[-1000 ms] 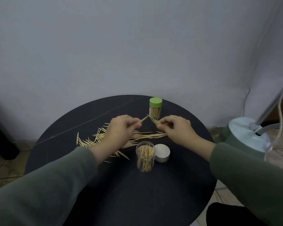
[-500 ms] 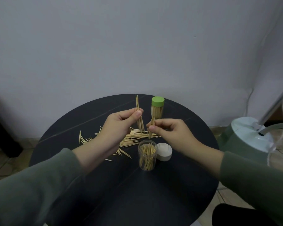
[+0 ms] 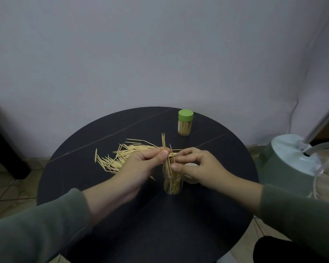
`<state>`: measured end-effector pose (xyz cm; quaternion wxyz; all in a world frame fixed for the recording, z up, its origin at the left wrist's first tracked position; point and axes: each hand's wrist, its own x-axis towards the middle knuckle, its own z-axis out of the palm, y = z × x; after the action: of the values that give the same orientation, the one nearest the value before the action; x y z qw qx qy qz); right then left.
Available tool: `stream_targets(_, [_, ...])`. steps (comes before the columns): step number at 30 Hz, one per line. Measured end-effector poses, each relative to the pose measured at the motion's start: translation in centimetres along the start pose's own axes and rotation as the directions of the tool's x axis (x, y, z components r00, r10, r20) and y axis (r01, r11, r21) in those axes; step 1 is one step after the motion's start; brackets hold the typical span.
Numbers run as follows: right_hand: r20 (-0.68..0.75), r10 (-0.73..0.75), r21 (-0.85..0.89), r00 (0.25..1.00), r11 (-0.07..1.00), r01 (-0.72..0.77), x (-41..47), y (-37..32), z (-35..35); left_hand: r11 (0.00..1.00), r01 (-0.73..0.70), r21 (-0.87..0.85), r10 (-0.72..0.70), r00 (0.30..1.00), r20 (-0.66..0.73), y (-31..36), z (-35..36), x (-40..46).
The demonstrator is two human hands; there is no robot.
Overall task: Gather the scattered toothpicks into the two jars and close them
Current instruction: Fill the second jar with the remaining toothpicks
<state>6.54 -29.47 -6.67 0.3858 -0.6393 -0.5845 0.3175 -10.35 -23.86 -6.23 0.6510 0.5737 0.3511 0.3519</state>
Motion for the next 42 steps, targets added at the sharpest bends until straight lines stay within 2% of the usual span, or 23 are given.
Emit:
stream_targets(3, [0.005, -0.016, -0.027, 1.0, 1.0, 0.016, 0.0, -0.2, 0.0, 1.0, 0.015, -0.014, -0.015, 1.0, 0.015, -0.4, -0.1, -0.3])
stream_targets(8, [0.027, -0.112, -0.054, 0.993, 0.992, 0.114, -0.3, -0.2, -0.6, 0.998, -0.004, 0.06, -0.002, 0.996, 0.089, -0.5, -0.2, -0.5])
stream_targets(11, [0.094, -0.123, -0.185, 0.988, 0.973, 0.138, -0.1, 0.1, -1.0, 0.996, -0.071, 0.056, 0.064, 0.991, 0.118, -0.7, -0.7, -0.3])
stream_targets(13, [0.175, -0.082, -0.283, 0.981, 0.95, 0.13, -0.2, -0.2, -1.3, 0.957, -0.197, 0.212, 0.18, 0.979, 0.098, -0.9, -1.4, 0.2])
stream_targets(16, [0.225, -0.061, -0.368, 0.973, 0.919, 0.143, -0.4, -0.6, -1.5, 0.737, -0.436, 0.517, 0.423, 0.894, 0.151, -0.9, -2.4, 0.8])
stream_targets(18, [0.204, -0.06, -0.425, 0.977, 0.894, 0.144, -0.4, -0.8, -1.5, 0.538, -0.543, 0.645, 0.5, 0.821, 0.274, -0.2, -2.9, 1.0])
stream_targets(21, [0.183, -0.057, -0.444, 0.982, 0.886, 0.134, -0.2, -0.7, -1.3, 0.181, -0.679, 0.711, 0.436, 0.704, 0.561, 0.1, -4.0, 1.3])
stream_targets(23, [0.205, -0.09, -0.411, 0.975, 0.896, 0.17, 0.0, -0.3, -1.2, 0.003, -0.725, 0.689, 0.357, 0.644, 0.676, -0.2, -4.2, 1.4])
stream_targets(25, [0.218, -0.088, -0.399, 0.972, 0.901, 0.171, 0.2, -0.2, -1.3, -0.06, -0.753, 0.655, 0.352, 0.598, 0.72, -0.4, -4.2, 1.4])
stream_targets(28, [0.197, -0.078, -0.443, 0.977, 0.882, 0.16, 0.3, -0.4, -1.5, -0.054, -0.78, 0.623, 0.414, 0.55, 0.725, -0.5, -4.5, 1.6])
stream_targets(30, [0.246, -0.049, -0.53, 0.968, 0.829, 0.177, 0.3, -0.6, -1.8, 0.055, -0.775, 0.629, 0.479, 0.573, 0.665, -0.3, -4.8, 1.7])
stream_targets(32, [0.334, -0.009, -0.64, 0.943, 0.732, 0.234, 0.7, -0.6, -2.5, 0.193, -0.738, 0.647, 0.531, 0.633, 0.563, 0.0, -4.8, 1.9])
stream_targets(34, [0.362, 0.02, -0.696, 0.932, 0.671, 0.257, 1.4, -0.8, -3.5, 0.256, -0.671, 0.696, 0.532, 0.699, 0.479, 0.1, -5.0, 2.3])
stream_targets(36, [0.302, 0.001, -0.738, 0.953, 0.633, 0.234, 2.2, -1.0, -4.2, 0.251, -0.625, 0.739, 0.46, 0.749, 0.477, 0.3, -5.7, 3.0])
stream_targets(38, [0.175, -0.025, -0.781, 0.984, 0.604, 0.155, 3.1, -0.7, -4.5, 0.209, -0.59, 0.78, 0.279, 0.8, 0.531, 0.6, -6.7, 3.8])
stream_targets(40, [0.085, 0.03, -0.836, 0.996, 0.545, 0.054, 4.0, 0.0, -4.2, 0.126, -0.537, 0.834, 0.047, 0.843, 0.536, 1.2, -7.3, 4.2])
stream_targets(42, [0.067, 0.143, -0.9, 0.987, 0.436, -0.002, 4.9, 0.8, -3.8, 0.081, -0.475, 0.876, -0.102, 0.871, 0.481, 1.6, -7.5, 4.5])
